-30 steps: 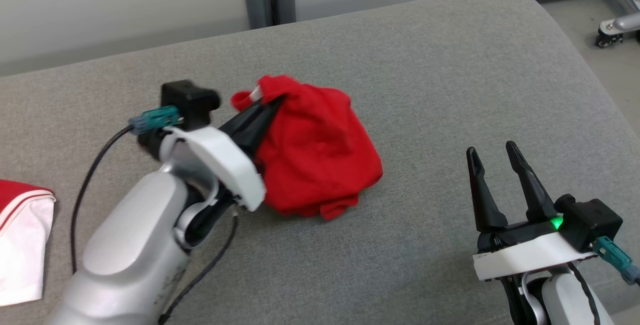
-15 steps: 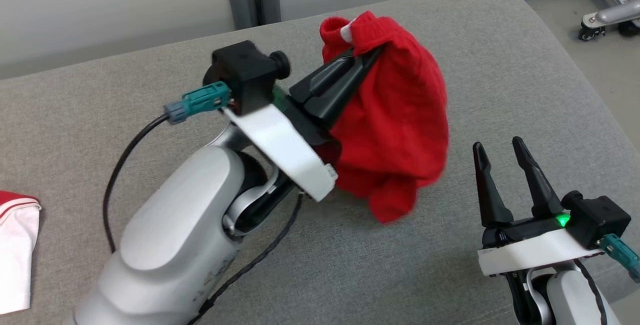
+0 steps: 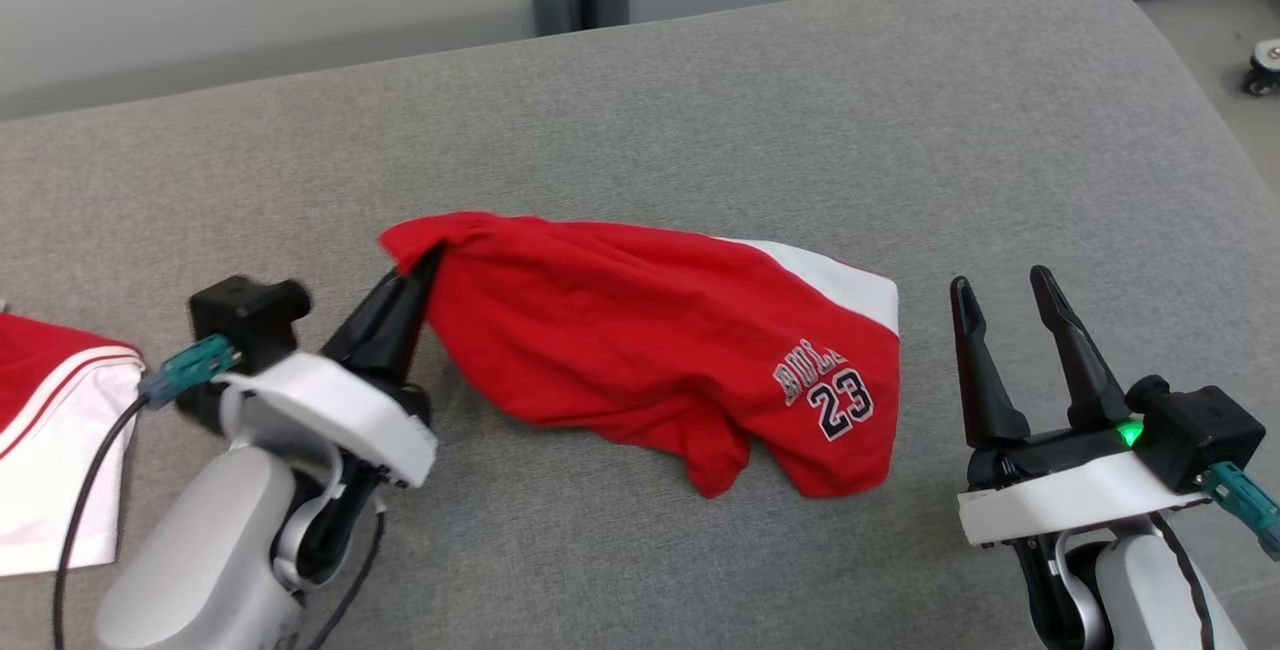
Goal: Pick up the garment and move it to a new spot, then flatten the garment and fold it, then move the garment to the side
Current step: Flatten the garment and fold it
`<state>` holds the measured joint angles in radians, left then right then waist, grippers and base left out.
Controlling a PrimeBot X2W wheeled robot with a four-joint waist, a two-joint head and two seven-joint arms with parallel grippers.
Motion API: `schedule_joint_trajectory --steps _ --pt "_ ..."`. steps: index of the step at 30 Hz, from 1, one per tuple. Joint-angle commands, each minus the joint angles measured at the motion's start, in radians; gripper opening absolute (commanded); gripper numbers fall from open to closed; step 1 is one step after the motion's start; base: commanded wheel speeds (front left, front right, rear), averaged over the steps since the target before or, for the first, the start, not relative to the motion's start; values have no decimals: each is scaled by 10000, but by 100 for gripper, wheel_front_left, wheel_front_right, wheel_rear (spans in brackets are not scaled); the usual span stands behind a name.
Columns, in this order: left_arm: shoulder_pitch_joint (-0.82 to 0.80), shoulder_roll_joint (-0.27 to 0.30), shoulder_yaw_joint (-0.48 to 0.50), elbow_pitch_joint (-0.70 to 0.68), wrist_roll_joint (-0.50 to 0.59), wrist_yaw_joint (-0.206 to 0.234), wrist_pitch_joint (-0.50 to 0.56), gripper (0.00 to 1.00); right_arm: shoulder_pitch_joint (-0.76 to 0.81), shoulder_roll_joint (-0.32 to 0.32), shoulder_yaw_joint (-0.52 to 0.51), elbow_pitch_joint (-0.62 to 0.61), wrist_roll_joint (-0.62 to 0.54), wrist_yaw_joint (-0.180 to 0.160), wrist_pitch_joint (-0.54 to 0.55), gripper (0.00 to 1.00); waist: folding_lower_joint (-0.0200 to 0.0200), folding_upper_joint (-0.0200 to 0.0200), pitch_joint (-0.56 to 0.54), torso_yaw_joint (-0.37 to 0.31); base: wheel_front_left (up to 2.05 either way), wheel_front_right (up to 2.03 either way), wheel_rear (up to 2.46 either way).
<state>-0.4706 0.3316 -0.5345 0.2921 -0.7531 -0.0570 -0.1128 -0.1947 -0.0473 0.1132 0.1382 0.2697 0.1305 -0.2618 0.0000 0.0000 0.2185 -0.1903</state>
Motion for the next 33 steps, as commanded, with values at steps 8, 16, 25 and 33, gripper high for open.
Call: schedule_joint_trajectory --steps 8,16,25,33 --pt "674 165 669 1477 -371 287 -917 6 -120 -63 51 115 -207 5 -49 100 0 0 -21 593 0 0 0" --pt "829 88 906 2232 -437 514 -1181 7 -84 -64 3 220 -230 5 -49 100 0 0 -225 855 0 0 0" --pt "1081 51 820 2493 -352 365 -1318 100 41 -61 -55 342 -223 5 -49 100 0 0 -641 1133 0 0 0" --pt "1503 372 1049 1315 95 517 -1482 100 192 -61 -103 382 -364 5 -49 100 0 0 -997 1326 0 0 0"
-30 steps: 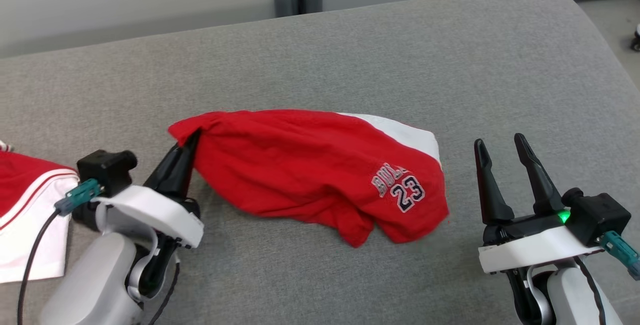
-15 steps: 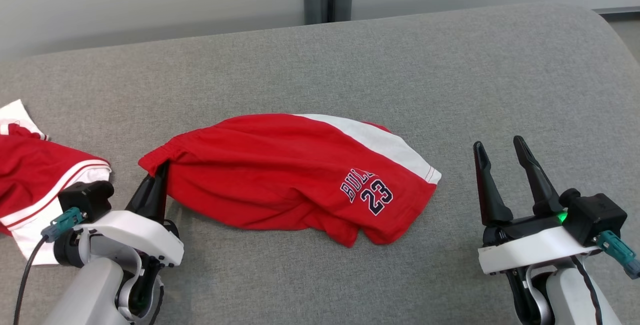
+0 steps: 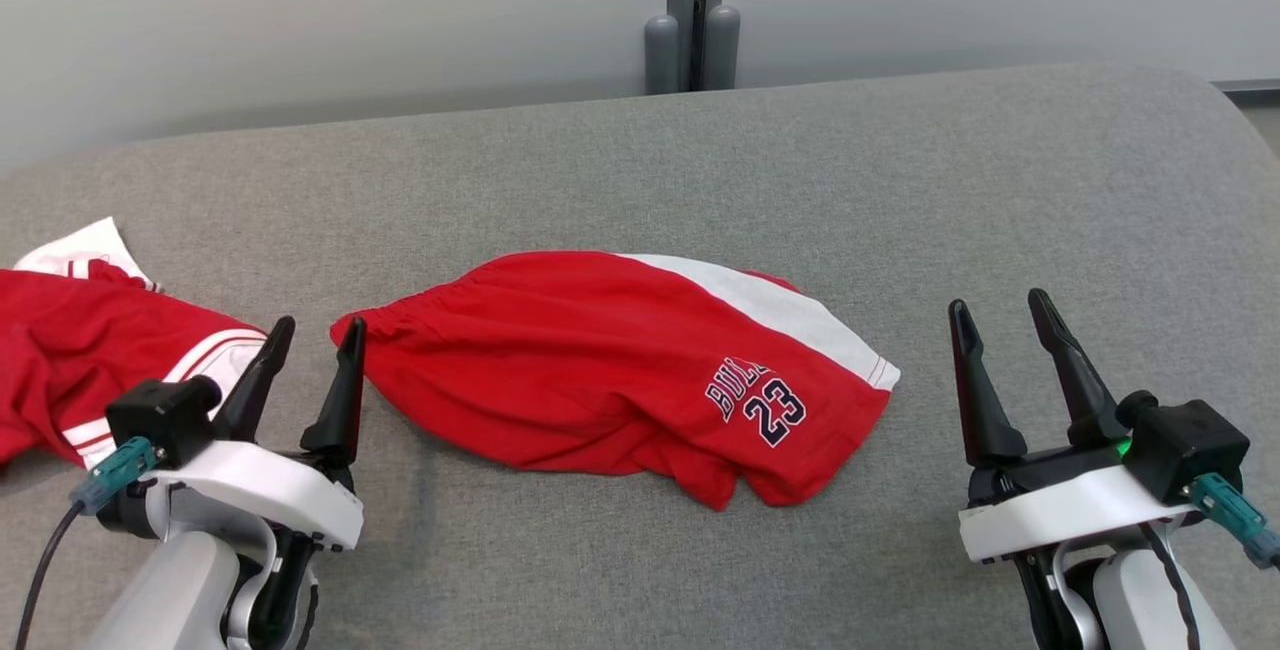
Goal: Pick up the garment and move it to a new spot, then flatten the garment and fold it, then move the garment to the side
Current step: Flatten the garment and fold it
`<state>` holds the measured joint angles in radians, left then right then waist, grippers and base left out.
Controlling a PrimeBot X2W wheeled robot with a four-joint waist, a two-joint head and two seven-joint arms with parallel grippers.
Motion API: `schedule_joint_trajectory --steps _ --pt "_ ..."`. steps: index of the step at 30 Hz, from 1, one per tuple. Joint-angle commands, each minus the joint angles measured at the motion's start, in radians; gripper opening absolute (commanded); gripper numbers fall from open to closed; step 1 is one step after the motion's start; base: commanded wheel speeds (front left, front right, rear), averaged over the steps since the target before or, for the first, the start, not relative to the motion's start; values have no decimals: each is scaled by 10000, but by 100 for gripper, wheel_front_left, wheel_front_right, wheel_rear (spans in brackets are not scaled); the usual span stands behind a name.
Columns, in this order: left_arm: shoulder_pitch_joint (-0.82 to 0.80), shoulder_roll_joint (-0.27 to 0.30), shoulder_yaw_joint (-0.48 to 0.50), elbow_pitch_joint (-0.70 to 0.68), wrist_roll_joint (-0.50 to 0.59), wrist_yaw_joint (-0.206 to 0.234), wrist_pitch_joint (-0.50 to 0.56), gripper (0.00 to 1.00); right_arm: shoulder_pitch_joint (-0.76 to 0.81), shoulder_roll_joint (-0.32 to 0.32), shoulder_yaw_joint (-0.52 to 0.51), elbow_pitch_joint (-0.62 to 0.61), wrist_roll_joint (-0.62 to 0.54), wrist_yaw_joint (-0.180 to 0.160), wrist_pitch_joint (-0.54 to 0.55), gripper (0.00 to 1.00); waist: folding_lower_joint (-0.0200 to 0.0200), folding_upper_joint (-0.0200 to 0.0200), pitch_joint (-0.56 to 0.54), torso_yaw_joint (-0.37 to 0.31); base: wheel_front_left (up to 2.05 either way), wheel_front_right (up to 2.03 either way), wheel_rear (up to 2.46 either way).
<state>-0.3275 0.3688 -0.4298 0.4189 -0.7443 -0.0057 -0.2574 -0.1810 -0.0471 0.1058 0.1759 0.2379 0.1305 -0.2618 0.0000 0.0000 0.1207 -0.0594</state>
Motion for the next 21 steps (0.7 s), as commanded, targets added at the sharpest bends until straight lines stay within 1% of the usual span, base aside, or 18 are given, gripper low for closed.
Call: schedule_joint_trajectory --steps 1,3,6,9,14,18,21 --pt "184 52 77 -200 117 5 -60 100 81 -65 -21 4 -59 5 -49 100 0 0 -56 26 0 0 0" --pt "437 138 205 -741 381 -70 -79 100 133 -63 9 2 -82 5 -49 100 0 0 -137 16 0 0 0" --pt "990 113 788 -1608 899 175 -81 100 206 -65 102 -6 -82 3 -49 100 0 0 -218 -58 0 0 0" --pt "1695 -91 1487 -2396 1556 410 -85 100 258 -65 150 -34 -60 3 -49 100 0 0 -284 -146 0 0 0" --pt "2676 -607 2554 -3261 2540 554 -87 100 408 -65 219 -121 -98 5 -49 100 0 0 -326 -261 0 0 0" --pt "3288 -1126 3216 -3756 3219 451 -88 100 470 -65 235 -169 -120 5 -49 100 0 0 -337 -303 0 0 0" --pt "3489 -1410 3489 -3784 3622 255 -89 100 490 -62 190 -198 -136 5 -49 100 0 0 -323 -280 0 0 0"
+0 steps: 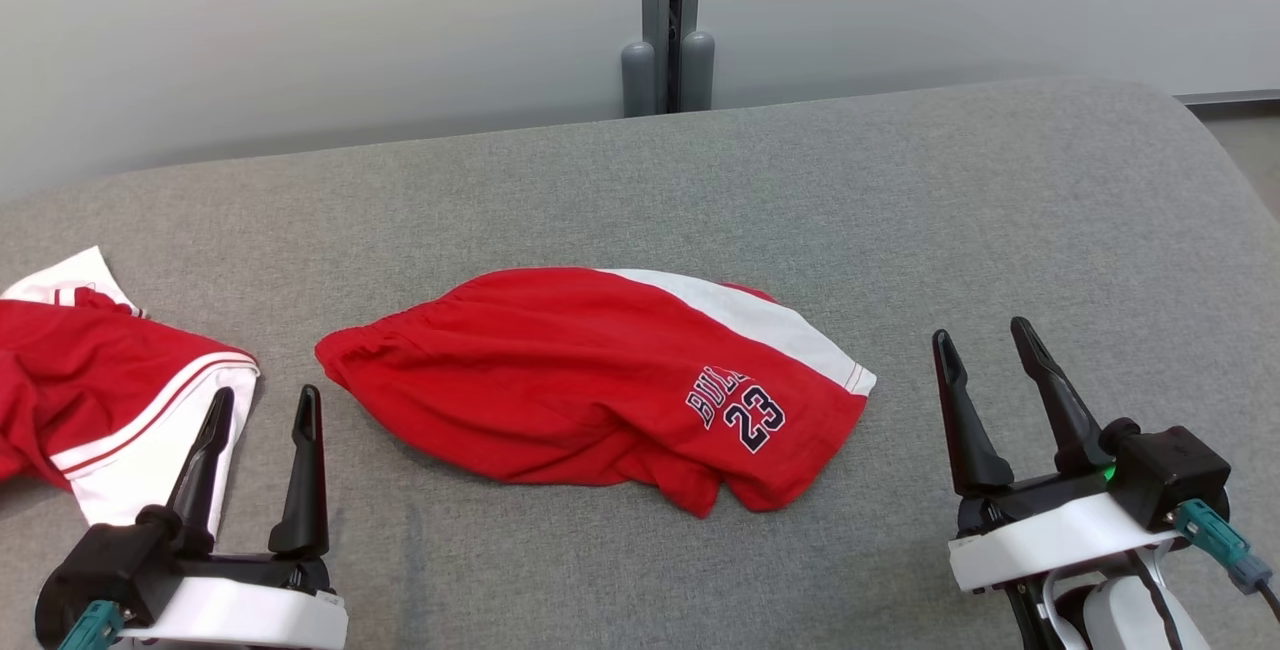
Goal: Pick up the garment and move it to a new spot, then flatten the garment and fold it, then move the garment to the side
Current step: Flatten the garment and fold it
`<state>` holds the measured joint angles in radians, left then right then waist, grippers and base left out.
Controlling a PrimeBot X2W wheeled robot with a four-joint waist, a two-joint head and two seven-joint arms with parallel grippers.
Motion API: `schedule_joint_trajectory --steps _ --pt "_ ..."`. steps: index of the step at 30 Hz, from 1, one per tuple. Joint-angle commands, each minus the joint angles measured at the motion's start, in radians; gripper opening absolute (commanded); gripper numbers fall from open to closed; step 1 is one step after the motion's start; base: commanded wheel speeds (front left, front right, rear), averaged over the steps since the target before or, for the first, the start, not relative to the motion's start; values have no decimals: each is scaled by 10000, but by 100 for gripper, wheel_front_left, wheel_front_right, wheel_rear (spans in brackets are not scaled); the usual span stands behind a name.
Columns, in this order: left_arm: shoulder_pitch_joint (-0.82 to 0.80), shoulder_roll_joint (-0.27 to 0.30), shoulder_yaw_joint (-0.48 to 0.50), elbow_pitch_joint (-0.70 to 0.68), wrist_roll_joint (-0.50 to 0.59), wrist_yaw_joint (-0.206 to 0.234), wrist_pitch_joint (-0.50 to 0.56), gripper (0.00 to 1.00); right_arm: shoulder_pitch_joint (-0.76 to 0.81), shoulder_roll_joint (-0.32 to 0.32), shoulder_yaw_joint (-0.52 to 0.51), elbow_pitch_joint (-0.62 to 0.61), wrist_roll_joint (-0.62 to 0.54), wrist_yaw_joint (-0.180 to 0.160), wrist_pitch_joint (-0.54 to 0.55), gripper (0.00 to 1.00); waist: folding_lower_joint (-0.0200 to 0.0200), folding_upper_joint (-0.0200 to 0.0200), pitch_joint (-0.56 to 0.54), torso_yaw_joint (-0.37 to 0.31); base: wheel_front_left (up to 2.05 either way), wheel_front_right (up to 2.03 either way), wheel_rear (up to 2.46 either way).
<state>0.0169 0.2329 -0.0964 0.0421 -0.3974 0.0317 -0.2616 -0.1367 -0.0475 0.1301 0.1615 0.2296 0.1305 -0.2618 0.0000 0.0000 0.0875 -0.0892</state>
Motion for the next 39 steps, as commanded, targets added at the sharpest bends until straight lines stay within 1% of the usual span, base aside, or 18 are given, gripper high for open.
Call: schedule_joint_trajectory --steps 1,2,9,18,20,24,27,31,34,37,39 --pt "84 -125 216 15 247 -198 -47 100 53 -60 -62 -52 -67 3 -49 100 0 0 17 34 0 0 0" --pt "84 -125 216 15 247 -198 -47 100 53 -60 -62 -52 -67 3 -49 100 0 0 17 34 0 0 0" --pt "-23 -536 701 327 767 -612 -47 100 68 -60 -54 -11 -165 5 -49 100 0 0 24 129 0 0 0" --pt "-182 -992 1056 668 1060 -1065 -48 100 0 -57 73 -181 -194 5 -49 100 0 0 -32 248 0 0 0" --pt "-198 -1049 1097 749 1094 -1126 -48 100 20 -48 566 -153 -117 5 -49 100 0 0 -75 291 0 0 0" --pt "-241 -1152 1122 896 1174 -1264 -48 100 -57 -108 1596 301 -148 3 -49 100 0 0 -177 436 0 0 0" --pt "-280 -1239 1126 1015 1194 -1326 -48 100 -134 -407 2739 907 121 3 -46 100 0 0 -245 613 0 0 0" --pt "-284 -1346 1130 1119 1230 -1390 -48 100 -392 -830 4091 1889 852 3 765 100 0 0 -293 938 0 0 0" --pt "-302 -1378 1159 1209 1238 -1441 -48 100 -597 -994 4581 2400 1269 3 1358 100 0 0 -285 1213 0 0 0" --pt "-298 -1443 1169 1283 1224 -1479 -48 100 -798 -1001 4640 2894 1376 2 1711 100 0 0 -264 1459 0 0 0" --pt "-310 -1471 1158 1332 1223 -1499 -48 100 -934 -864 4576 3201 1519 3 1975 100 0 0 -243 1602 0 0 0"
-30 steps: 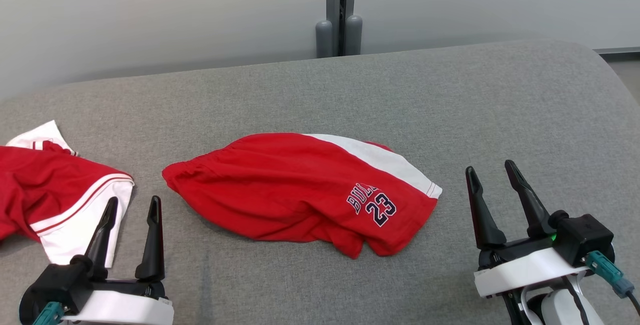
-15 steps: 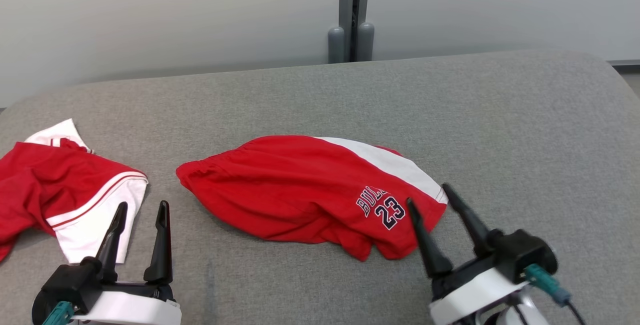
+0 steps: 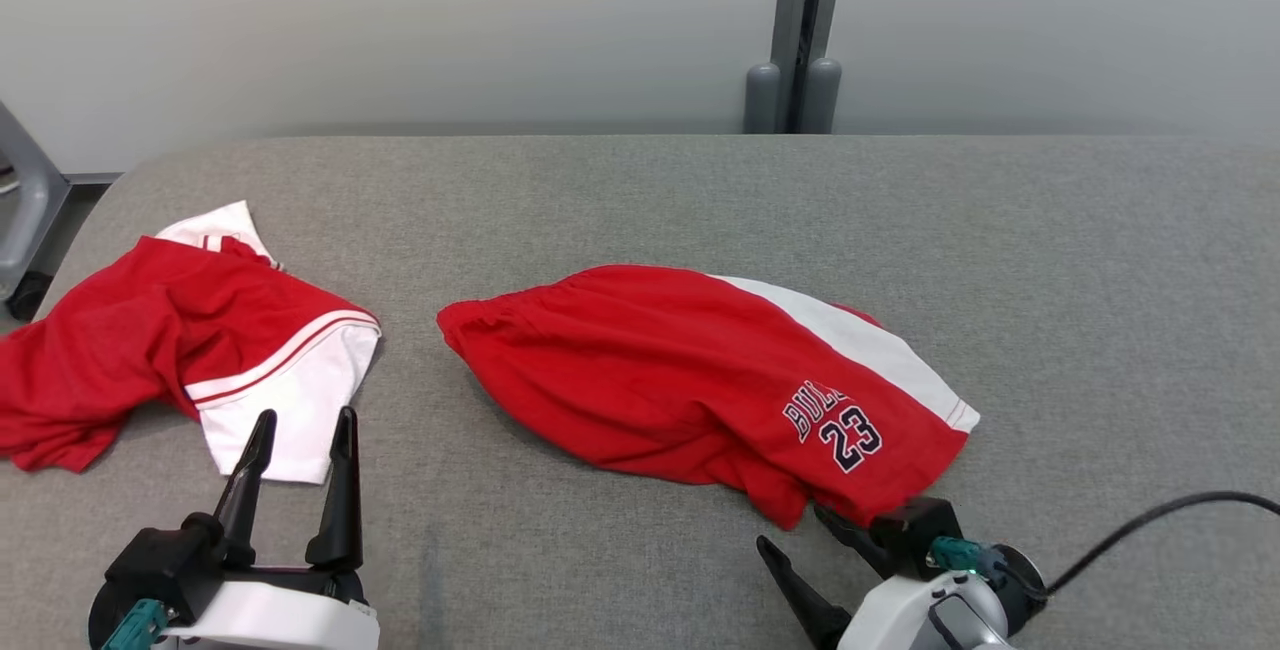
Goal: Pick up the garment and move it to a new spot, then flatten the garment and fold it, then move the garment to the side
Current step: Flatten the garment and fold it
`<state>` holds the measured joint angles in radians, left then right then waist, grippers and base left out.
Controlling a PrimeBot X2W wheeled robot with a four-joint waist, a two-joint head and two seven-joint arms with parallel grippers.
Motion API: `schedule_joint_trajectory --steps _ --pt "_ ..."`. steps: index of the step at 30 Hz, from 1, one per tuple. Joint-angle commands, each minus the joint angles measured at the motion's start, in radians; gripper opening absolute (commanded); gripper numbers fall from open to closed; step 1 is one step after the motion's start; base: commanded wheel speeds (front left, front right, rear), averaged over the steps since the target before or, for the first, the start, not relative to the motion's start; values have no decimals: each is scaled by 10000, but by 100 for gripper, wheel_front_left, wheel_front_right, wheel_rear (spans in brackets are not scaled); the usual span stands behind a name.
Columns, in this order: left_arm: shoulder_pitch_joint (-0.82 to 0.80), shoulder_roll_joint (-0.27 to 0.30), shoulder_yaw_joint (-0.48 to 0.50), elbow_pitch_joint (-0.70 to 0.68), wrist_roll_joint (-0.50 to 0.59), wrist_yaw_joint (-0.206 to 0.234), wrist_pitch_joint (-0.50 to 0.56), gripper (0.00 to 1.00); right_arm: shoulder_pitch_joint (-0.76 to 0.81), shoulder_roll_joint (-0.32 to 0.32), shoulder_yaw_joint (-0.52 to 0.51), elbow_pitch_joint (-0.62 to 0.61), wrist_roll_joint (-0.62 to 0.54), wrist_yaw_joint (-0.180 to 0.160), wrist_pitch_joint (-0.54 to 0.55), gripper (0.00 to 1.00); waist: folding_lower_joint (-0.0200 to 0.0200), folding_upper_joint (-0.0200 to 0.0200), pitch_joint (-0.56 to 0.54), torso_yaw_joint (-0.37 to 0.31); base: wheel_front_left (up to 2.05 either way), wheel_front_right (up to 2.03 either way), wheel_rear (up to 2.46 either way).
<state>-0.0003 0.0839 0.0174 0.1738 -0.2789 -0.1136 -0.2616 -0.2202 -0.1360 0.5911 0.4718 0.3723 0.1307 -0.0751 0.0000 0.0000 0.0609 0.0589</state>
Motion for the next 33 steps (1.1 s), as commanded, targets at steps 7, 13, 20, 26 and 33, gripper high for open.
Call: schedule_joint_trajectory --steps 7,13,20,26,33 --pt "-166 -98 41 148 -5 -99 -48 100 -690 288 -419 925 -11 0 1298 100 0 0 -2 516 0 0 0" --pt "-212 -160 68 254 -31 -129 -48 100 -963 523 -921 1518 -232 1 2419 100 0 0 -18 784 0 0 0" --pt "-274 -195 130 304 -49 -160 -49 100 -969 605 -1123 1794 -392 1 2004 0 0 0 13 914 0 0 0" --pt "-295 -210 169 352 -62 -166 -49 100 -1075 577 -1001 1831 -297 1 1537 0 0 0 7 805 0 0 0" --pt "-260 -222 146 360 -70 -172 -49 100 -1148 -21 -657 460 965 0 1764 0 0 0 32 575 0 0 0"
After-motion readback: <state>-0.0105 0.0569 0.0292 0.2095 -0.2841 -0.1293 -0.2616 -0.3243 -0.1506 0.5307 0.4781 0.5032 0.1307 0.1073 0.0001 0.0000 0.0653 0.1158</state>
